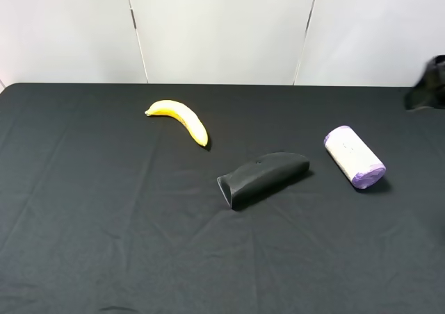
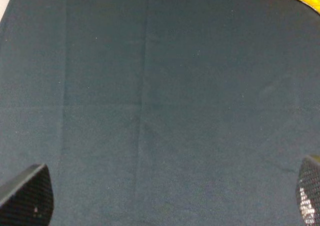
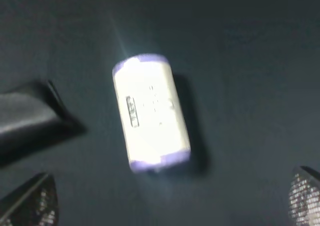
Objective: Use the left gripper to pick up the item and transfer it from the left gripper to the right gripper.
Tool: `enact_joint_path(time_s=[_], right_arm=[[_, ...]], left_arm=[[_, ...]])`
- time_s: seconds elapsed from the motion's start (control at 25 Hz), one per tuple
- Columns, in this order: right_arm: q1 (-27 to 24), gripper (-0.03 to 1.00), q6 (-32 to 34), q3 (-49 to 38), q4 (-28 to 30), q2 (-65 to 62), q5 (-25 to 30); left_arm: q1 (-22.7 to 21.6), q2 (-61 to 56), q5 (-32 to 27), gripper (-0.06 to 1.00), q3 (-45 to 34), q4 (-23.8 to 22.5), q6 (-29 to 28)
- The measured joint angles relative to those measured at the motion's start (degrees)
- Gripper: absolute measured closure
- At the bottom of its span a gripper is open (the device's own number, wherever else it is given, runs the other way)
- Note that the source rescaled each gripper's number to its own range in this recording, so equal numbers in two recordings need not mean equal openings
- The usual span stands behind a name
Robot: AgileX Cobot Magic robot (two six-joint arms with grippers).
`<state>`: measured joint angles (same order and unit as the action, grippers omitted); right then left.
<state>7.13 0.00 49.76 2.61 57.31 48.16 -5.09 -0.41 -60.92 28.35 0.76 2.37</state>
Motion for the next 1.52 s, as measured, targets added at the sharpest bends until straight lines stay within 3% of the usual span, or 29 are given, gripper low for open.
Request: enact_joint_path(time_s=[0.32,0.56,0.84,1.08,1.52], right_arm=[[0.00,-0.03,0.00,-0.19,0.00,-14.61,14.90],[0.00,-0.03,0.38,-5.39,0.00,-28.94,20.59],[0.00,-0.03,2.47,-11.24,0.00,-45.11,21.47],[0.00,-0.03,2.67,-17.05,-0.17,-55.76,13.93],[0.00,-0.03,3.22,-21.21,-1.35,-57.60,10.87]], left_arm=[[0.00,0.00,0.00,0.04,0.00,0.00,0.00],[0.00,0.00,0.00,0.04,0.00,0.00,0.00],[0.00,0.00,0.00,0.04,0.00,0.00,0.00],[0.00,0.00,0.00,0.04,0.00,0.00,0.00],[0.00,0.00,0.00,0.04,0.00,0.00,0.00]])
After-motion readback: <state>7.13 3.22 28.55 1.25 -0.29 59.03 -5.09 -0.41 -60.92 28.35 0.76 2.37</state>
